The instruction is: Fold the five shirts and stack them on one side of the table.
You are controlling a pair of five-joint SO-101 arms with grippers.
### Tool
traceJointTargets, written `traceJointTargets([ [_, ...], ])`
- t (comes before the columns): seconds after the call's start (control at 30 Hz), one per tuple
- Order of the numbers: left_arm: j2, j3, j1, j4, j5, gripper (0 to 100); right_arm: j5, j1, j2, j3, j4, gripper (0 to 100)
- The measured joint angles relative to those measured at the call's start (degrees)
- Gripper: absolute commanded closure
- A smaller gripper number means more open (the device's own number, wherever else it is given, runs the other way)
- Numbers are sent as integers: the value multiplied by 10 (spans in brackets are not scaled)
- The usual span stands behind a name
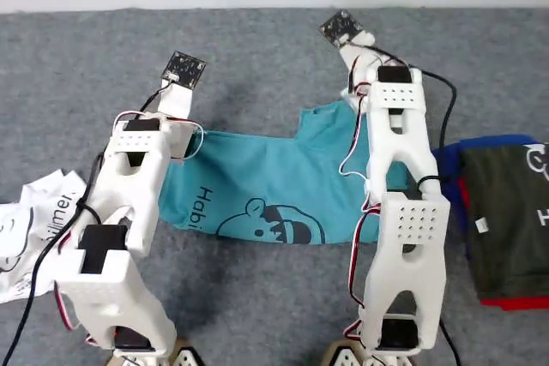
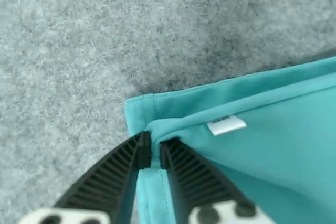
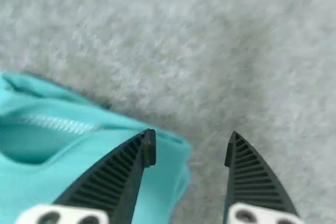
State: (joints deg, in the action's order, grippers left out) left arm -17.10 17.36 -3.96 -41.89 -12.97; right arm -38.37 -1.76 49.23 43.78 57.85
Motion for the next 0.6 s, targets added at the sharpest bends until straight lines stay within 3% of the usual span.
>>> traceJointTargets([
  [0.2, 0, 0, -19, 0, 0, 984, 0, 9, 6, 131, 129, 775],
  [0.43, 0, 0, -22, 0, 0, 984, 0, 11, 6, 194, 207, 781],
  [0.6, 0, 0, -18, 0, 0, 983, 1, 9, 10, 197, 322, 871],
])
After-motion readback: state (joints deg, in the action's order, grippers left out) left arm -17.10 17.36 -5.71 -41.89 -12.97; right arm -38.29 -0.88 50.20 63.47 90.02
